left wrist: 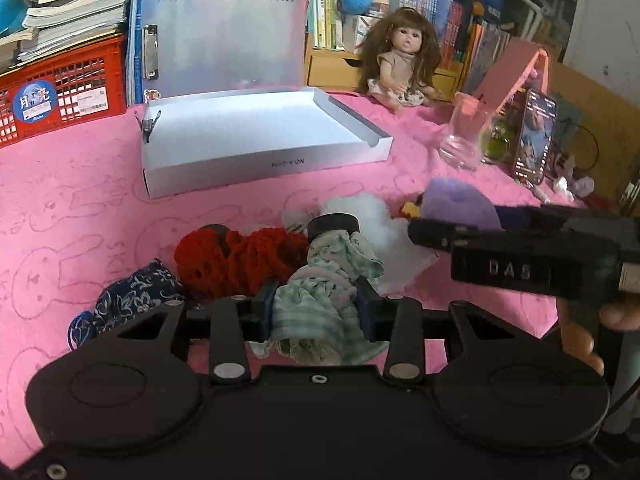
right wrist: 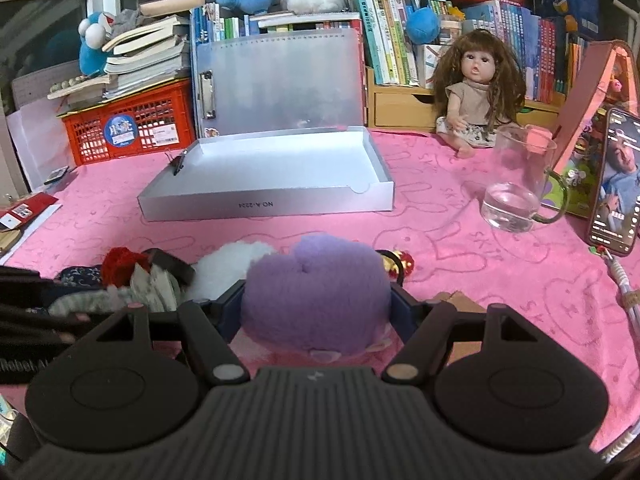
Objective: Organize objects
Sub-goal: 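Lift the plaid cloth with the left tool while the right tool grasps the lilac fluffy ball, then carry the plaid cloth and lilac ball into the white box with both tools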
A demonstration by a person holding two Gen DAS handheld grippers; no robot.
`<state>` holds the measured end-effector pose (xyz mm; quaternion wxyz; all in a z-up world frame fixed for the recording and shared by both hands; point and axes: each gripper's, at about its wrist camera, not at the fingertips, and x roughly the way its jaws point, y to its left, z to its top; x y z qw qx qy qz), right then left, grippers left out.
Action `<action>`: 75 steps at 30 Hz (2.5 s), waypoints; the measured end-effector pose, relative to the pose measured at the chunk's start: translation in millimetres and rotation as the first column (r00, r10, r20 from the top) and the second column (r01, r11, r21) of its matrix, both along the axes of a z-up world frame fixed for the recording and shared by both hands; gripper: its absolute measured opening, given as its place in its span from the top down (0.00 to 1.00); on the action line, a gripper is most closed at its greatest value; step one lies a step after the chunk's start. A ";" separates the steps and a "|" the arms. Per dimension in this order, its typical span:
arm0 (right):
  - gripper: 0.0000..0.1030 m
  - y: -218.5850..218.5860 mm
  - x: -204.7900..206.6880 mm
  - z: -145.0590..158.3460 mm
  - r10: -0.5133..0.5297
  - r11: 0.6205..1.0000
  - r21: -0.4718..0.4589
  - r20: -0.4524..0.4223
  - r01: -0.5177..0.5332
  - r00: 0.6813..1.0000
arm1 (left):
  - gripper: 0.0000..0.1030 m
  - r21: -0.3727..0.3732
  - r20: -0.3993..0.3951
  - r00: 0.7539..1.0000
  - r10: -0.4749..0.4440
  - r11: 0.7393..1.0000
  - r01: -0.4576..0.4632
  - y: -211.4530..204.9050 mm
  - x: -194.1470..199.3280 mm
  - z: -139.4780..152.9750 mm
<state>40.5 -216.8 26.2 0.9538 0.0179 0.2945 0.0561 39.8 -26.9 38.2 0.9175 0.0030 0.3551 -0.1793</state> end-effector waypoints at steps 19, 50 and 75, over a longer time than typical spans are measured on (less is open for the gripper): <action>0.28 37.7 24.9 0.6 0.205 0.977 0.064 -0.024 -0.203 0.979 | 0.63 0.027 0.010 1.000 -0.027 0.999 0.026 5.7 -18.6 -1.9; 0.29 0.2 62.8 31.7 0.078 0.992 0.099 -0.022 -0.075 0.997 | 0.63 -0.202 0.037 0.989 0.140 0.971 -0.130 57.7 66.3 54.5; 0.28 -22.4 110.1 25.2 0.035 0.984 0.175 -0.109 -0.015 0.993 | 0.62 -0.374 0.005 0.995 0.104 0.923 -0.095 68.5 101.1 77.6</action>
